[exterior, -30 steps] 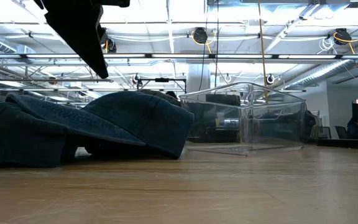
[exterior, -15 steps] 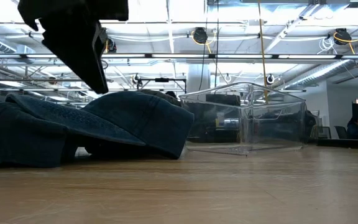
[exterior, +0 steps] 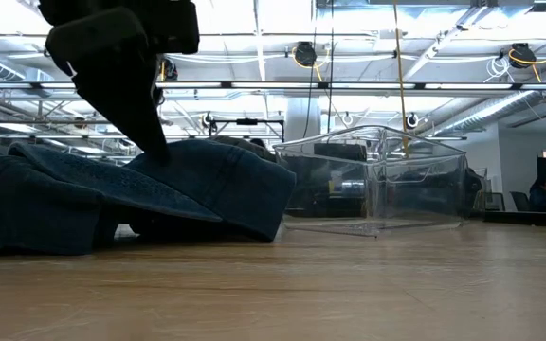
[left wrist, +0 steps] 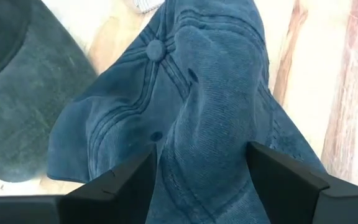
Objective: Pick & Place hat
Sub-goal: Put the right blue cap into the top transparent bin
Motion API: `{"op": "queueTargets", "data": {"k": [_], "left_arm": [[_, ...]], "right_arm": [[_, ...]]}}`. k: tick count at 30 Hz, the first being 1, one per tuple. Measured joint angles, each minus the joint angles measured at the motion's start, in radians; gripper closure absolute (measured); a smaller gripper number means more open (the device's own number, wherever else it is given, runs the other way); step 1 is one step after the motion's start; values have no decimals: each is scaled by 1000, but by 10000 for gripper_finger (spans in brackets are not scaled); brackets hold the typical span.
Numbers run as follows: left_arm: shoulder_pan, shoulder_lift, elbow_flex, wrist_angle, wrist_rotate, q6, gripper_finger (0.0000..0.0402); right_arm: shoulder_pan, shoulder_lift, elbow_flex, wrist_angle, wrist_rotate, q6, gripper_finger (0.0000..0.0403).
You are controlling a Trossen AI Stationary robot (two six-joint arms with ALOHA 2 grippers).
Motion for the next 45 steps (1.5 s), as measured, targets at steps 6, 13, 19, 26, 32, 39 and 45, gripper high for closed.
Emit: {"op": "queueTargets", "data": {"k": [6, 13, 19, 26, 32, 39, 45], "left_arm": [[14, 0, 0, 0, 6, -3, 149], [14, 0, 0, -2, 6, 4, 149], [14, 0, 0, -2, 6, 4, 149], [14, 0, 0, -3, 6, 4, 149], [14, 0, 0, -3, 13, 5, 170], [14, 0, 0, -3, 30, 5, 258], [14, 0, 0, -3, 30, 5, 327]], "right_arm": [[0, 0, 0, 0, 0, 0, 106], [0, 0, 0, 0, 0, 0, 106], [0, 0, 0, 0, 0, 0, 106], [0, 0, 0, 0, 0, 0, 106], [0, 0, 0, 0, 0, 0, 106], [0, 0, 0, -1, 0, 0, 106], [0, 0, 0, 0, 0, 0, 106]]}}
